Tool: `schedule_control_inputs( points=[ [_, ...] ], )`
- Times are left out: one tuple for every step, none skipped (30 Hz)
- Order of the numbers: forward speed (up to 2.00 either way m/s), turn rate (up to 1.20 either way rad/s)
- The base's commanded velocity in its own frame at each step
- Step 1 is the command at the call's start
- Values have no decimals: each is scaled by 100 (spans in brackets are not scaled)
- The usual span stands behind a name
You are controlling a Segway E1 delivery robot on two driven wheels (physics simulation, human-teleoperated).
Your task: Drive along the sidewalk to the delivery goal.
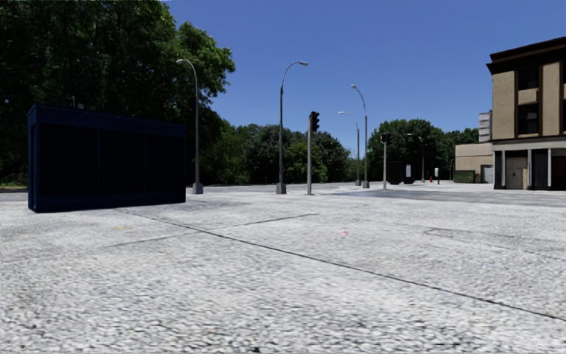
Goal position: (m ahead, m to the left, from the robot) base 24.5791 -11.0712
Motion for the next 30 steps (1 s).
schedule_control_inputs(
  points=[
    [200, 0],
    [200, 0],
    [200, 0],
    [200, 0],
    [200, 0],
    [200, 0],
    [200, 0],
    [200, 0],
    [200, 0],
    [200, 0],
    [200, 0],
    [200, 0],
    [200, 0],
    [200, 0],
    [200, 0],
    [200, 0],
    [200, 0],
    [200, 0],
    [200, 0],
    [200, 0],
    [200, 0],
    [200, 0],
    [200, 0],
    [200, 0],
    [200, 0],
    [200, 0],
    [200, 0],
    [200, 0],
    [200, 0],
    [200, 0]
  ],
)
